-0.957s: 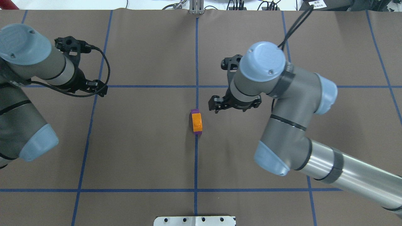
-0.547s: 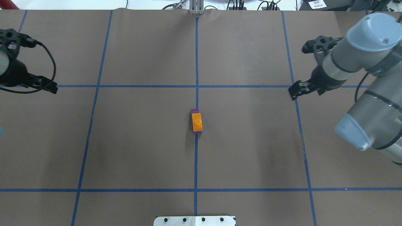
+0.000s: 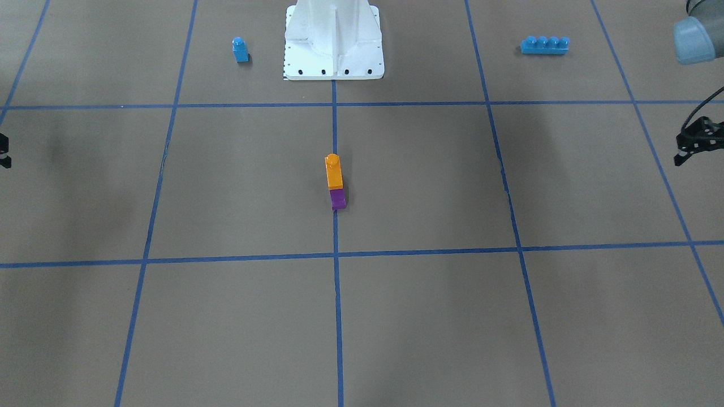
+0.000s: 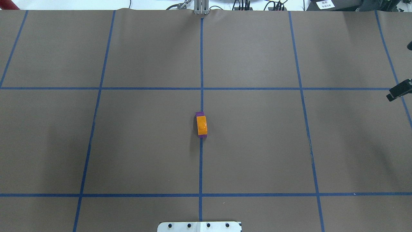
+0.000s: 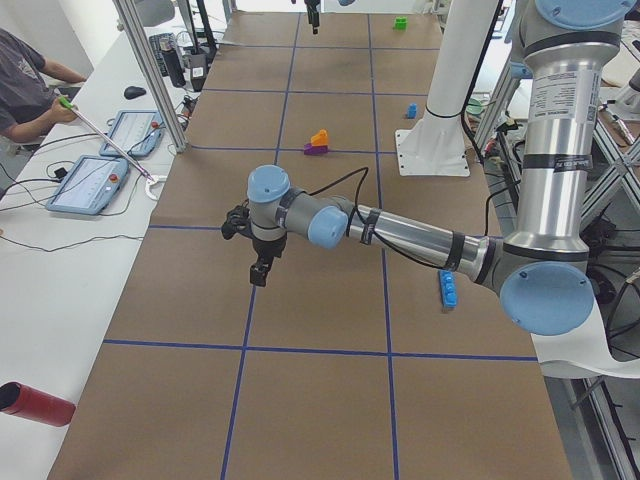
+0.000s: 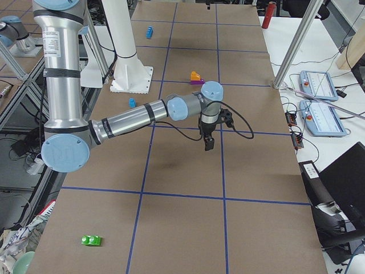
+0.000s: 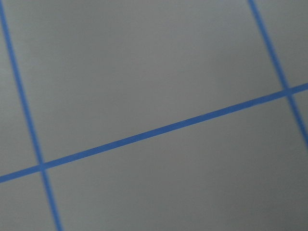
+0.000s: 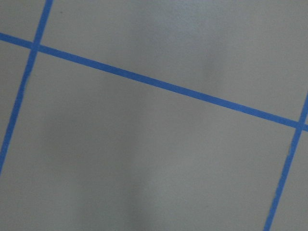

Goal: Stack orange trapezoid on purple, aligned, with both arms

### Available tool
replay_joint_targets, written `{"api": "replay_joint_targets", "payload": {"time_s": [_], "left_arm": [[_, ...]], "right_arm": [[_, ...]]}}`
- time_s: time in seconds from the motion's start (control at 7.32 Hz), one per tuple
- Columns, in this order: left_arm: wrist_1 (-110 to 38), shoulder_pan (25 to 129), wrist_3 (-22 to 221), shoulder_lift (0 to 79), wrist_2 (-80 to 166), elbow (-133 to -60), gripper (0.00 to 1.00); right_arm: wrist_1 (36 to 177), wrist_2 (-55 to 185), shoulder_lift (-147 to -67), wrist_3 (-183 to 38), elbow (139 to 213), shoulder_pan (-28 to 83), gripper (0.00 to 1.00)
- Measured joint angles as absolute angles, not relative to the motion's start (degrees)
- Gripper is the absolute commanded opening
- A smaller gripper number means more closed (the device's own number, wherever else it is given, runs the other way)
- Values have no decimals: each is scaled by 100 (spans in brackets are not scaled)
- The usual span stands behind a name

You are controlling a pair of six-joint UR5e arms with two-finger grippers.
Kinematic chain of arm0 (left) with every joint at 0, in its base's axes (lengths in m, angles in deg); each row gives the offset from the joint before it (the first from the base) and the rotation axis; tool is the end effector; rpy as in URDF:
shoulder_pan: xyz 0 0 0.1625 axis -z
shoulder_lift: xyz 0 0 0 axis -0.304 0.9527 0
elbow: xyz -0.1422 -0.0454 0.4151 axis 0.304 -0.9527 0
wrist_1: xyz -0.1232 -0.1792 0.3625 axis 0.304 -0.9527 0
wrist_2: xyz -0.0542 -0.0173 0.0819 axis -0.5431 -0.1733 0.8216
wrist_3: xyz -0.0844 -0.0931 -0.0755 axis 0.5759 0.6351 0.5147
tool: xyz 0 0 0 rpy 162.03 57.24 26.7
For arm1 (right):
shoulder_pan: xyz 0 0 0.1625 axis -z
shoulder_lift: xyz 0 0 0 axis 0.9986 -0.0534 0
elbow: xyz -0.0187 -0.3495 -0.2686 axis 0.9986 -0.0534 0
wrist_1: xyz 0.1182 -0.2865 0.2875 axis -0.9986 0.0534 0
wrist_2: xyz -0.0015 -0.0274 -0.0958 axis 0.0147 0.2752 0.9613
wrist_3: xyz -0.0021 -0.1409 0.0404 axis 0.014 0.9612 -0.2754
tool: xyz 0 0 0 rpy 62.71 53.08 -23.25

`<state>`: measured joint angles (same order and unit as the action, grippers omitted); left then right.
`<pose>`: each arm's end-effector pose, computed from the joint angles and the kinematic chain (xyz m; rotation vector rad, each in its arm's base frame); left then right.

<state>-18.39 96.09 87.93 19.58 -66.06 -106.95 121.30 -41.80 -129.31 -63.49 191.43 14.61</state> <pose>0.0683 -0.5209 0.5961 0.2438 0.7406 0.2620 -0.1128 -0.4849 0.5742 0.0904 -0.7279 -0.2534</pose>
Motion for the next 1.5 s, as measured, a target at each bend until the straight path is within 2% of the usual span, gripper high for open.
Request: {"api": "replay_joint_targets", "payload": {"time_s": [0.41,1.5], "left_arm": [[-1834,9995,8470,1637,-6937,-10590,100],[-1168,10229,8962,1691,-6905,-10591,100]], "right_arm": [[11353,-4747,-13427,-6052,18655,737,100],[11733,-4515,-13169,-5986,18575,566,100]]}}
